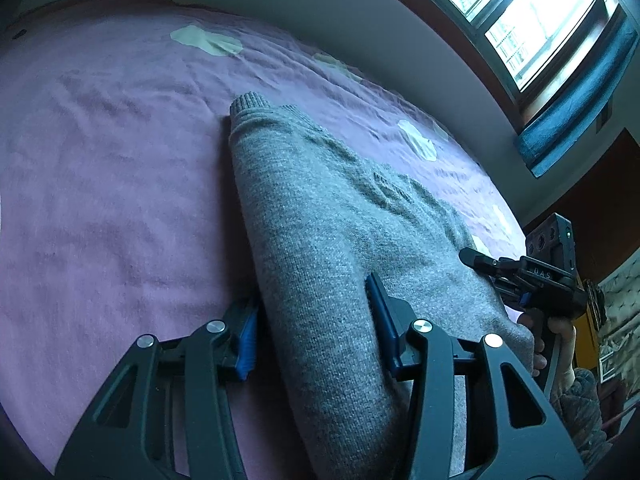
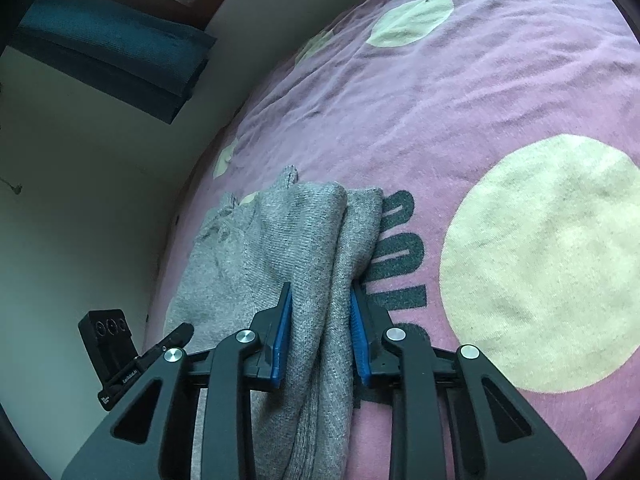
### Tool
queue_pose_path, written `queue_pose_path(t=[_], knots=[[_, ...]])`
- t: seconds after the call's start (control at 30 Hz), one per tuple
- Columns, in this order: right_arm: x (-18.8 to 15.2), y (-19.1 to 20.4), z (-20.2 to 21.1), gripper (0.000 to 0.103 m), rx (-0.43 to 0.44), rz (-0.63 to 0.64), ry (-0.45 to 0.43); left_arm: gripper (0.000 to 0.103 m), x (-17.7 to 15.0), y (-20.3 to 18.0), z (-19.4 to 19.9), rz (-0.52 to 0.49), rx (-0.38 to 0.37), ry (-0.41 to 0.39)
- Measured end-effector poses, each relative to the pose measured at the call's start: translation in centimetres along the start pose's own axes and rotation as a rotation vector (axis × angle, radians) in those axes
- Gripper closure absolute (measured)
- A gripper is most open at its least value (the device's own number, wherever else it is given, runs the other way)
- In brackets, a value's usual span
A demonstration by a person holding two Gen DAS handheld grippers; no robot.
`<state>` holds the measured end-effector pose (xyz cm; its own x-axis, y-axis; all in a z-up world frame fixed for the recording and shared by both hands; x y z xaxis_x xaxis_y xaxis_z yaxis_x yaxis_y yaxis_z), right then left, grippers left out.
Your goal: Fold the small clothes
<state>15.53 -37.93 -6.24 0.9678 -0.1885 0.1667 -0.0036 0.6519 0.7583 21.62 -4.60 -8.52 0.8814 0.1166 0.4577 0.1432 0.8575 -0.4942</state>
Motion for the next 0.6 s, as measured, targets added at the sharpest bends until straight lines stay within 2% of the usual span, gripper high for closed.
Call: queue_pose_path(t=[0.27, 0.6], knots=[[-0.4, -0.4, 0.6, 0.077, 0.008, -0.012, -0.013, 0.054, -0.1, 0.3, 0.4, 0.012, -0.016, -0.007], [-2.4, -1.0, 2.4, 0.069, 0.035, -0.058, -0.039, 0.042, -1.2, 0.2, 1.3, 0.026, -0.020, -0.027]])
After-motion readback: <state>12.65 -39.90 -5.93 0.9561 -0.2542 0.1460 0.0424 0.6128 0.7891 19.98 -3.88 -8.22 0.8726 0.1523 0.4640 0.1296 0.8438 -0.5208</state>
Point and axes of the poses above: each gripper's, at about its wrist camera, not at the fingertips, and z roughly against the way its jaws point, y to its left, x to its top, the point moved 6 cm from there along -z, roughly the way its jaws point, and after that the axes turned 7 degrees about y, right-handed, at the moved point
